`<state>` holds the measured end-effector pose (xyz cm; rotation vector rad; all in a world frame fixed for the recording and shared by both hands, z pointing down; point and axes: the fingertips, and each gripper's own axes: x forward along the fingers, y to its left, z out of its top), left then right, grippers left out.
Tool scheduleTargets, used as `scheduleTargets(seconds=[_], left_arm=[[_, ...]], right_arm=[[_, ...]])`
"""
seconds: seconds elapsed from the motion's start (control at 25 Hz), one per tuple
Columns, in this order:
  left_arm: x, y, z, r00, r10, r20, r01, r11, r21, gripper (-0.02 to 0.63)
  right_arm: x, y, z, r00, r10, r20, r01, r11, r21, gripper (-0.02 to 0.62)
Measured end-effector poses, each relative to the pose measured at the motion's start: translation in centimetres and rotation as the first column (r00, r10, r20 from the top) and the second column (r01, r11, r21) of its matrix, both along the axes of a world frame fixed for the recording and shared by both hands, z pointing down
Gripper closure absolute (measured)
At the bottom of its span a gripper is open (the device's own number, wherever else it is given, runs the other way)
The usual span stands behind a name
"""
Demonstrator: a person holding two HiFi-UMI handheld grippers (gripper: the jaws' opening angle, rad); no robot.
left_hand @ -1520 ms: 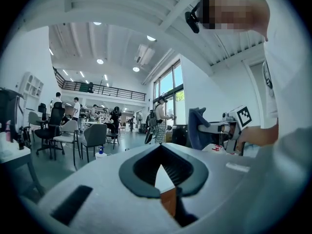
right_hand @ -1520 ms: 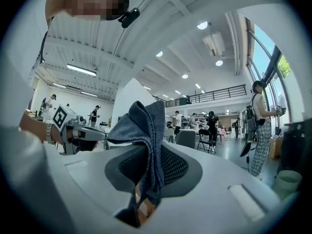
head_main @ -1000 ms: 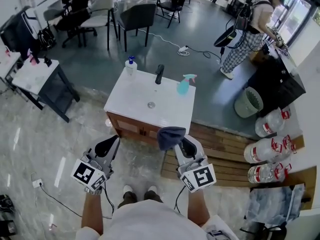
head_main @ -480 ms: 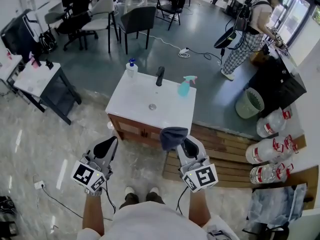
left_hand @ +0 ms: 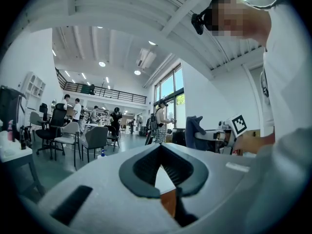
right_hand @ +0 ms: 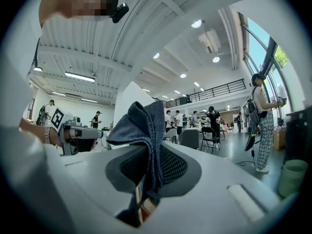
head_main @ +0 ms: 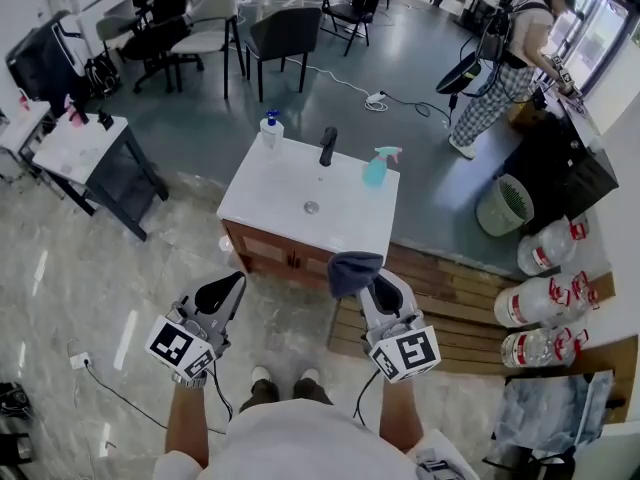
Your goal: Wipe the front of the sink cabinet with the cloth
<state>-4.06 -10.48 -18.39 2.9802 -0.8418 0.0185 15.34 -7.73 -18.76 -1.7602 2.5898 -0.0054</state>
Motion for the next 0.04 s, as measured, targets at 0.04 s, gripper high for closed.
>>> scheduleTargets(seconds=[0.04], left_arm=[[0.00,0.05,0.12,1.000,0.003,0.000,-0.003,1.000,-0.002,0.603]], right_arm=[[-0.12,0.04,0.10,1.000,-0.001,-0.003,0.001,1.000,-0.001,0.534]])
